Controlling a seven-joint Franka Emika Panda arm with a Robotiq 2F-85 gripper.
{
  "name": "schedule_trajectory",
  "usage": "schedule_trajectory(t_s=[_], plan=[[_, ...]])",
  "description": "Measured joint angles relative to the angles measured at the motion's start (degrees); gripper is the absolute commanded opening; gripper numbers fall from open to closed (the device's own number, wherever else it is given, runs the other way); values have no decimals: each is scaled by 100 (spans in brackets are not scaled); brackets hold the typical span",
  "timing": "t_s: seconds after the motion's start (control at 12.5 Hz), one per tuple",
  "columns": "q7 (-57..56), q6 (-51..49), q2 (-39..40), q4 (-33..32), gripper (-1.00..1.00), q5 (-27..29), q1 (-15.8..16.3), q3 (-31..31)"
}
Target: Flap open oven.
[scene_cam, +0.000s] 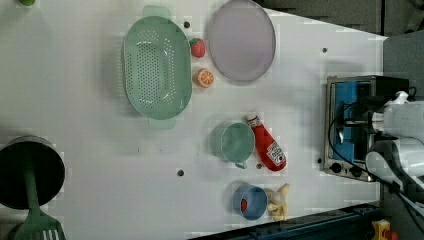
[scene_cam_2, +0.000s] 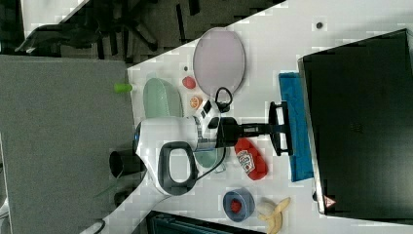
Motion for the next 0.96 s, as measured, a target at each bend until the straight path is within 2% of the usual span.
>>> schedule_trajectory(t_s=[0.4, 0.72, 0.96], plan=[[1596, -22, 823, 11, -65, -1326, 532, 390], [2655, -64, 1804, 246, -65, -1528, 873, 544], [2972, -196, 2005, 392, -65, -1651, 999, 563]])
